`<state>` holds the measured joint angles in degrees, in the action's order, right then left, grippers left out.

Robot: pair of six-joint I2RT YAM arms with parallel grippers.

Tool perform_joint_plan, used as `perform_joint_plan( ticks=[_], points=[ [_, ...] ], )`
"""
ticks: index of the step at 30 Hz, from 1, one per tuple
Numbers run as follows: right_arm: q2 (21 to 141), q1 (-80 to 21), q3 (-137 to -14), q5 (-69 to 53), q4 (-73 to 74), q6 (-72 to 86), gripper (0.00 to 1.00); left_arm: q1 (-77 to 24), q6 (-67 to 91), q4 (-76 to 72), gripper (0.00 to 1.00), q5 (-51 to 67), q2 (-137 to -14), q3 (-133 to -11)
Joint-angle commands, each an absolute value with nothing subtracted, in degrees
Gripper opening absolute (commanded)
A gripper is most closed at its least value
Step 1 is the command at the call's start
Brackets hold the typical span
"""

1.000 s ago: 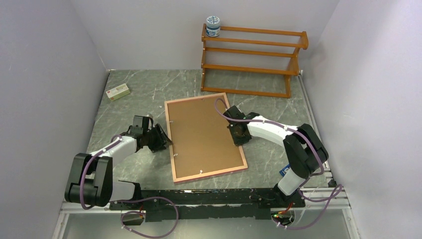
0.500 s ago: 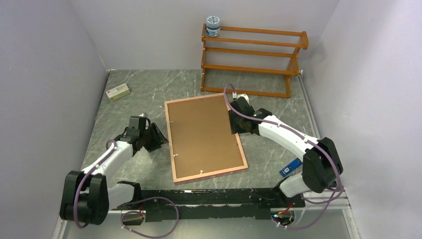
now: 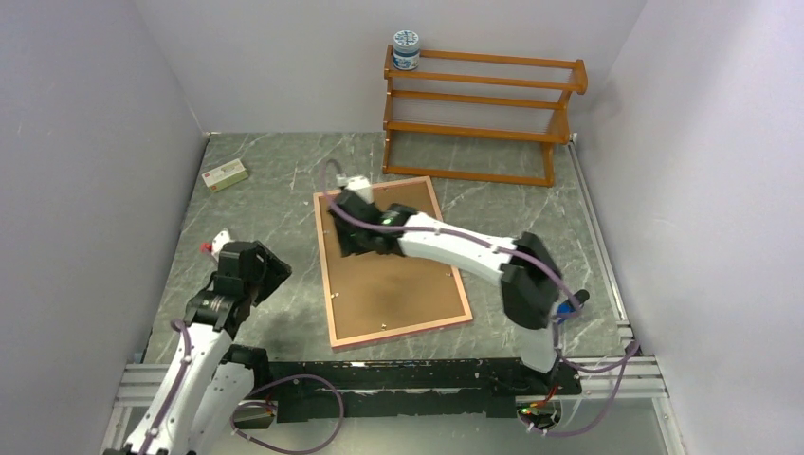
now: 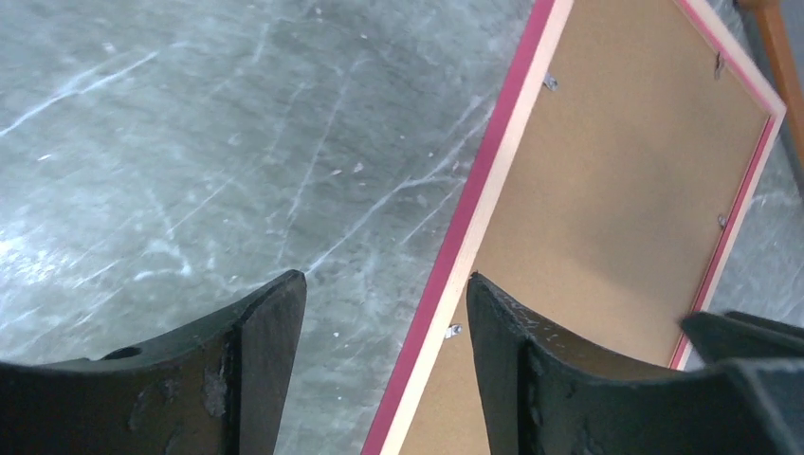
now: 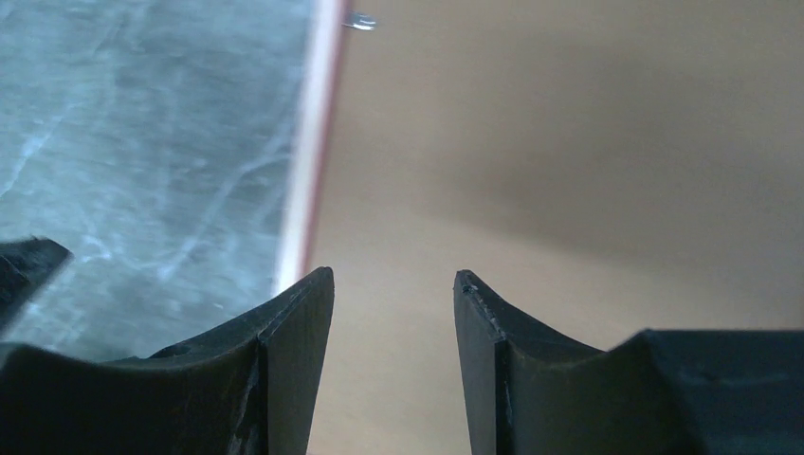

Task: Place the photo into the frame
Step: Install the photo frame at the center of the board, then turn over the photo frame at the center of the board.

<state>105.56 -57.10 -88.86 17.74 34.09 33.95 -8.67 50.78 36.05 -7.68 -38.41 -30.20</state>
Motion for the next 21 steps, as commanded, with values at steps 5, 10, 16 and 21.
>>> perform_joint_plan(
  ticks=[5,10,16,21],
  points=[
    [124.22,-65.21,-112.08,25.24,42.76,37.44,0.54,-8.7,58.98,48.56,0.8,-16.46,-29.56,-28.57],
    [129.97,-67.7,-118.79,27.53,46.75,36.01,0.52,-8.69,61.38,50.62,0.83,-18.24,-28.7,-28.3],
    [134.36,-68.48,-120.28,25.25,47.27,36.74,0.51,-8.7,64.55,52.62,0.81,-19.81,-29.52,-28.28],
    [137.06,-68.64,-122.46,25.46,47.82,36.65,0.47,-8.69,66.63,53.87,0.81,-20.55,-28.82,-27.91]
  ],
)
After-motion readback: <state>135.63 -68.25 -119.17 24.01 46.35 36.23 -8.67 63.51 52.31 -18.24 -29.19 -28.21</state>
